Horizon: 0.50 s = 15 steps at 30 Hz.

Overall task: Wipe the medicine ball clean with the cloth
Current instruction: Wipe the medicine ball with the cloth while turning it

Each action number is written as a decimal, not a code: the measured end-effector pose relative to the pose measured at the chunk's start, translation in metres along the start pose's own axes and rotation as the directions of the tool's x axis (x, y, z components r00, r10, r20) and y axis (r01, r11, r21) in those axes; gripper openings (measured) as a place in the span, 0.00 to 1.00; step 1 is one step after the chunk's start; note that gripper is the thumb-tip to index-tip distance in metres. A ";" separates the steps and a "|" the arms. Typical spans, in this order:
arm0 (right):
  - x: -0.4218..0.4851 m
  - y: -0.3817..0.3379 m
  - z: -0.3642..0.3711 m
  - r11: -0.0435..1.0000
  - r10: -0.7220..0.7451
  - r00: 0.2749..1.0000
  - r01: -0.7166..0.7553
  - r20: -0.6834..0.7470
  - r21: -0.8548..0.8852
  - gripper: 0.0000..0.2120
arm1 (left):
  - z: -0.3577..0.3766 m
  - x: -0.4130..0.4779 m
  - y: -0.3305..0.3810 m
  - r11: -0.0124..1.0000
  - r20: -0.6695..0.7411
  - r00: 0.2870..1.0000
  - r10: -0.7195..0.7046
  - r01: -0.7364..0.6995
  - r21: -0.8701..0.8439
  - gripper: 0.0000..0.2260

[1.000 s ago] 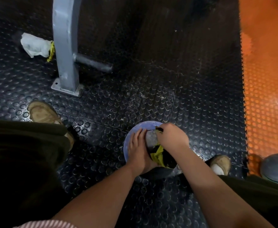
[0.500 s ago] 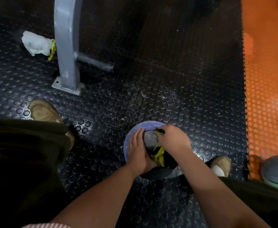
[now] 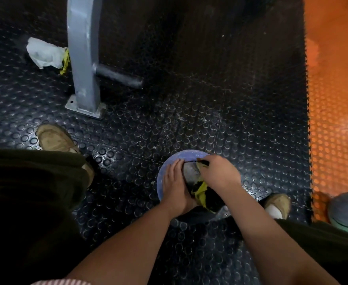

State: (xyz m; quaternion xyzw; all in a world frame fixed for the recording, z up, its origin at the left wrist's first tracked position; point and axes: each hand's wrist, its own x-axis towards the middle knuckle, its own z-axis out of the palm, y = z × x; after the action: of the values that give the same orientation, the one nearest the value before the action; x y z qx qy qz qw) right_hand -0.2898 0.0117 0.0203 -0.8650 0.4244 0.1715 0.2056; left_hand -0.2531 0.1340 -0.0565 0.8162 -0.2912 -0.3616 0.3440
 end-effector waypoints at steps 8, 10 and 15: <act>-0.004 0.013 0.004 1.000 0.007 0.999 -0.006 -0.032 0.022 0.14 | 0.011 -0.004 0.007 0.985 0.042 0.997 0.061 -0.067 0.159 0.55; 0.005 -0.001 0.008 0.999 -0.035 0.999 0.036 0.012 -0.026 0.15 | 0.013 -0.003 0.007 0.980 0.037 0.998 0.047 -0.053 0.194 0.57; -0.002 0.019 0.001 0.997 0.036 0.999 -0.034 -0.031 0.072 0.13 | 0.004 0.003 0.005 0.999 0.010 0.999 0.037 -0.037 0.035 0.57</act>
State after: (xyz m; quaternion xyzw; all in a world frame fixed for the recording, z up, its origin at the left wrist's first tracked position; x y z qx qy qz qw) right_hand -0.3067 0.0030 0.0167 -0.8522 0.4486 0.1456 0.2265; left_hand -0.2553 0.1278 -0.0557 0.8149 -0.3142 -0.3539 0.3346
